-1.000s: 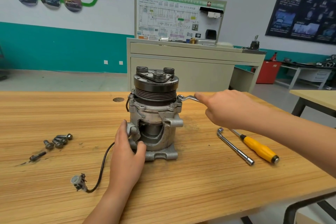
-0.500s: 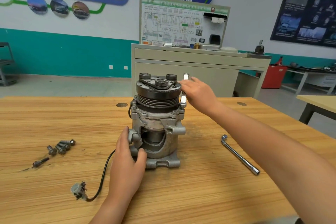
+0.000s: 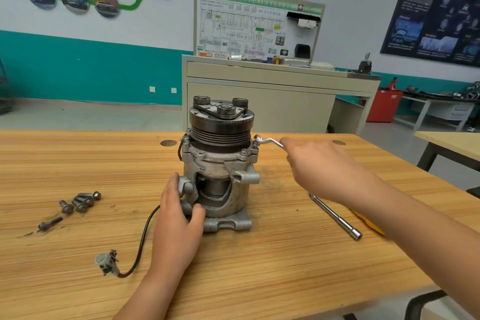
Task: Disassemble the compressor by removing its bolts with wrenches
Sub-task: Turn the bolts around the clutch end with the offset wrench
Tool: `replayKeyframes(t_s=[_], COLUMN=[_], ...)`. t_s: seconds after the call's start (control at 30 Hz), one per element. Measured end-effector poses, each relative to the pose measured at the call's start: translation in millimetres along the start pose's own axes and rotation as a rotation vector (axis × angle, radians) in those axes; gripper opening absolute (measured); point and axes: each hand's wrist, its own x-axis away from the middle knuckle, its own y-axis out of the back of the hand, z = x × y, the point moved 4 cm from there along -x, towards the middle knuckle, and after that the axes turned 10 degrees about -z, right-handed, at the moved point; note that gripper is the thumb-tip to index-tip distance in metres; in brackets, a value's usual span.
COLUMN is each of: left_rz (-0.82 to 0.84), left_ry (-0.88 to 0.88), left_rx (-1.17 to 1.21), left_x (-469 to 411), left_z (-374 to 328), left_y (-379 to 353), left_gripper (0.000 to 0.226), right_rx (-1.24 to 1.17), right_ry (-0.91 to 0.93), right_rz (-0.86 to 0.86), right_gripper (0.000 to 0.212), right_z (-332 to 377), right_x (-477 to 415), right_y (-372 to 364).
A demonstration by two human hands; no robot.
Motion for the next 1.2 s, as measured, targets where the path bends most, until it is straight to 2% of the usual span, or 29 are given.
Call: replayKeyframes(t_s=[0.1, 0.27, 0.37, 0.53, 0.67, 0.77, 1.03, 1.13, 1.2], left_rz=[0.005, -0.001, 0.002, 0.001, 0.001, -0.003, -0.008, -0.002, -0.006], left_ry=[0.002, 0.007, 0.009, 0.009, 0.007, 0.007, 0.009, 0.007, 0.011], left_rx=[0.000, 0.017, 0.020, 0.019, 0.017, 0.016, 0.006, 0.014, 0.024], left_x=[1, 1, 1, 1, 1, 1, -1, 0, 0], left_z=[0, -1, -2, -3, -2, -1, -1, -1, -2], left_y=[1, 1, 1, 1, 1, 1, 1, 1, 1], left_gripper=[0.070, 0.070, 0.069, 0.067, 0.067, 0.068, 0.067, 0.067, 0.067], right_rx=[0.105, 0.265, 0.323, 0.398, 0.403, 0.402, -0.023, -0.246, -0.474], right_ry=[0.031, 0.096, 0.149, 0.220, 0.294, 0.301, 0.388, 0.226, -0.022], right_rz=[0.046, 0.125, 0.115, 0.072, 0.061, 0.092, -0.264, -0.392, -0.491], right_gripper=[0.040, 0.031, 0.029, 0.041, 0.026, 0.024, 0.035, 0.034, 0.031], right_z=[6, 17, 18, 12, -9, -21, 0, -4, -18], right_x=[-1, -7, -7, -14, -25, -46, -97, -89, -77], right_y=[6, 20, 23, 14, 7, -5, -38, -38, -26])
